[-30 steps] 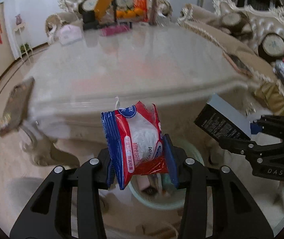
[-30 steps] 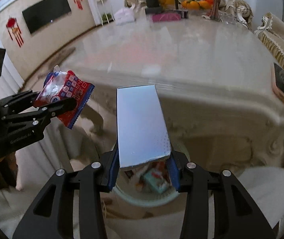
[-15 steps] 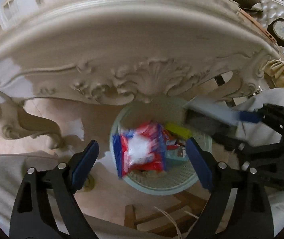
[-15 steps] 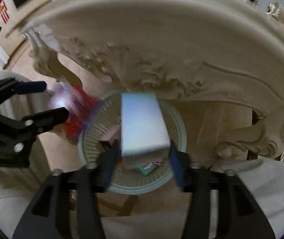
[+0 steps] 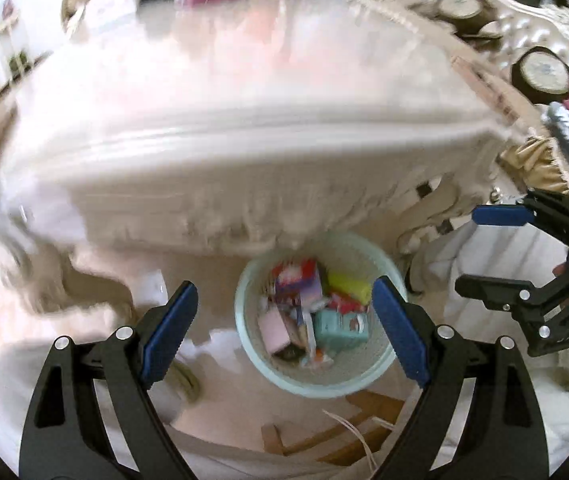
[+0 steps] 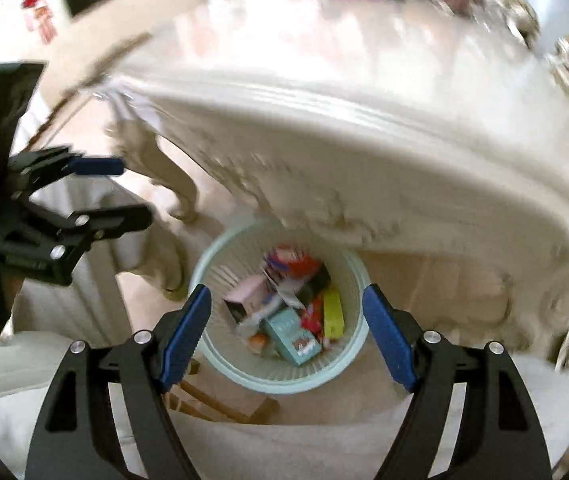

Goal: Collect trash
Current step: 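Drop the wipes pack and silver box into the wastebasket from both tools, then grasp the magenta Biossence box with left tool while right tool grasps white box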

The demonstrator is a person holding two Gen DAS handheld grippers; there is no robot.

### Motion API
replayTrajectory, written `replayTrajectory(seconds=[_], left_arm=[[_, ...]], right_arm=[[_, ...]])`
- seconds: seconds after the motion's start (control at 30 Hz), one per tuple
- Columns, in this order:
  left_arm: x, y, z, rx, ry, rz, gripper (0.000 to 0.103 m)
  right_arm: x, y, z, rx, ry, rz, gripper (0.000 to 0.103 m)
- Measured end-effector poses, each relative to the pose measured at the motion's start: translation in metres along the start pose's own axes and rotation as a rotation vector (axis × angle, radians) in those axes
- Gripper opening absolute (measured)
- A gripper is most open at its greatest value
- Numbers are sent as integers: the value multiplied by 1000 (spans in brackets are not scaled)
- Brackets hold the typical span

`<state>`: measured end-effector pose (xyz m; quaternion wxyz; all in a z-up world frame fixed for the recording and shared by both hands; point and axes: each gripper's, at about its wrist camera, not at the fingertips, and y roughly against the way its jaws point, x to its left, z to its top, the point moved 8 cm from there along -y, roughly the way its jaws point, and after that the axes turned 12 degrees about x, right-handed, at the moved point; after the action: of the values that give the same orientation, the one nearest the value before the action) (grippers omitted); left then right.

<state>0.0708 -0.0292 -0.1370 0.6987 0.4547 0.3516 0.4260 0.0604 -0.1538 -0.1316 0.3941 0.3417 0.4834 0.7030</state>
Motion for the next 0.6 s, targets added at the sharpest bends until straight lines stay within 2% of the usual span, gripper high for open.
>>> replayTrajectory(seconds=[0.13,0.3,0.5,0.6], left_arm=[[10,34,50,-79,-93,44,87],[32,49,129,-143,-141,94,87],[66,30,253,-139,-206,122,87],[84,13,300,-130,-232,128,87]], right_arm=[[-17,35,43,-102,70,-11,74],[-75,63,113,-206,64,-36,74],[-148,62,229,-259,88,-63,78],[-173,52,278,-268,143,-103,78]])
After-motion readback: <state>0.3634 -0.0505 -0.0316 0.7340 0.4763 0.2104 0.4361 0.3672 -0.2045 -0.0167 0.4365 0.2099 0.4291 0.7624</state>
